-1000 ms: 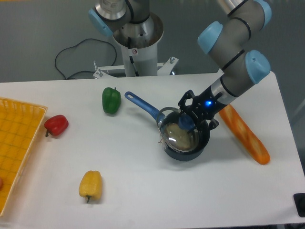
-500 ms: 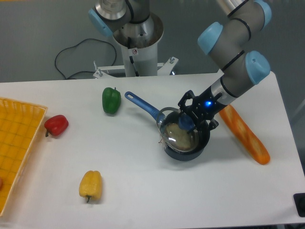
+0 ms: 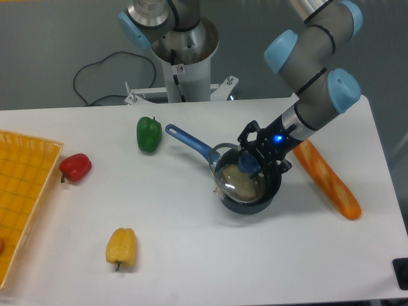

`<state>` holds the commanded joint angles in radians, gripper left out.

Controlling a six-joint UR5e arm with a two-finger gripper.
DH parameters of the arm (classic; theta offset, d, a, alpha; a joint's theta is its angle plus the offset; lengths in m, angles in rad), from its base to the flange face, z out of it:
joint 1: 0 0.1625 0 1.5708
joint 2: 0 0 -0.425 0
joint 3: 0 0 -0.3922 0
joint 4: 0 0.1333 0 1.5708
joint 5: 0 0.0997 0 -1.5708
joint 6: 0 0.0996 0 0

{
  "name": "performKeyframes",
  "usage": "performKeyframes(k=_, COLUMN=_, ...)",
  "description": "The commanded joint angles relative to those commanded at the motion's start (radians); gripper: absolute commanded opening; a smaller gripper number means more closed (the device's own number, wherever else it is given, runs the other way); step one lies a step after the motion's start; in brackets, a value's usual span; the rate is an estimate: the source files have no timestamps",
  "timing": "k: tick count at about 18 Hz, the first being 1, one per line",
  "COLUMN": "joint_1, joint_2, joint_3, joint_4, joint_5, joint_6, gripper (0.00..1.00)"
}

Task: Close the pot lid
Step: 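Adjust the lid position to center it over the saucepan, then open the gripper and raise it away from the lid knob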

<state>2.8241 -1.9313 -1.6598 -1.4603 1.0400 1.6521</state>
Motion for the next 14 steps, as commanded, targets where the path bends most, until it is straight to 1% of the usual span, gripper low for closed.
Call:
performKeyframes(k=1, joint_1=-0.002, joint_2=0.0, joint_3=0.002, joint_4=0.0, joint_5=0.0, joint_6=0.0, gripper=0.79)
performKeyframes(k=2, joint_1=-0.002, joint_2=0.0, joint_3=0.005, joint_4=0.002, joint_5=-0.002, joint_6=0.0, gripper=0.93)
performKeyframes(k=3, joint_1=-0.002, joint_2=-0.002, joint_3=0.009, joint_4=0.0, joint_5=-0.002, joint_6=-0.003, gripper=0.99)
performKeyframes(k=7, joint_1=-0.002, joint_2=-0.002, joint_3=0.015, joint_4=-0.002, joint_5=-0.003, joint_6=-0.015, gripper=0.99)
performKeyframes(k=10, joint_1=-0.003, joint_2=0.003, joint_3=0.034, joint_4=-0.005, joint_5=-0.002, joint_6=-0.017, gripper=1.0)
performKeyframes(k=12, joint_1=-0.006, joint_2=0.011, joint_3=0.066, joint_4=-0.009, joint_5=-0.002, joint_6=-0.012, gripper=1.0)
performKeyframes(k=14, joint_1=-0.012, joint_2=0.04, joint_3=0.09, joint_4=-0.009, joint_5=0.0, joint_6=-0.012, gripper=1.0)
